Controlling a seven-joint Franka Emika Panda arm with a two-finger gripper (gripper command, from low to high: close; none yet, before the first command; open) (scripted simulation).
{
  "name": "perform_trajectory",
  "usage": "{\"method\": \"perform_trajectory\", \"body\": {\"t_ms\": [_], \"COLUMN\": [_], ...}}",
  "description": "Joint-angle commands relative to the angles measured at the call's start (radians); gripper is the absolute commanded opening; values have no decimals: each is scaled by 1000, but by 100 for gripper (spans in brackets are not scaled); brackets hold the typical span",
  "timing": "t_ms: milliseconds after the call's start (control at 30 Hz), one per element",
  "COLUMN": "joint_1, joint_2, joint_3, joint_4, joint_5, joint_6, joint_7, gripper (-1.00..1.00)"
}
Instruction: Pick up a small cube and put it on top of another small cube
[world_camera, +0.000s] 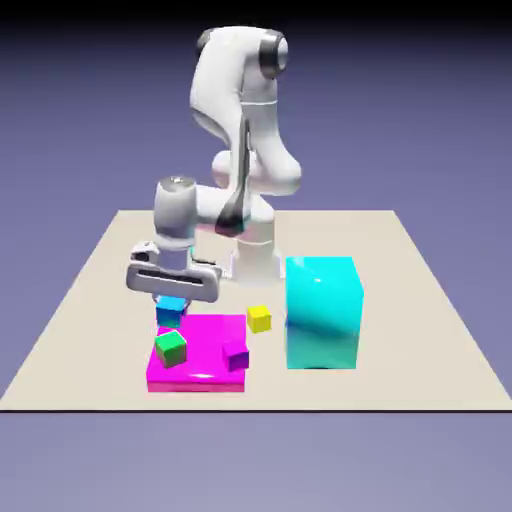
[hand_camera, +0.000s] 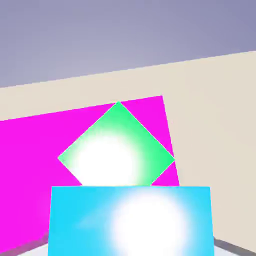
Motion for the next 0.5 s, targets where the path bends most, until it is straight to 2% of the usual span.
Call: {"method": "perform_trajectory", "body": {"t_ms": [0,133,333,367,467], "joint_1": [11,100,46,46,65], "joint_2": [-10,-37,171,171,99], "joint_3": [-35,-135,-61,-61,-87], "joint_4": [6,24,41,41,35], "joint_5": [13,48,181,181,135], "joint_6": [-2,-8,177,177,113], "joint_7": [22,82,-15,-15,19], "gripper": [-100,-100,-100,100,100]}}
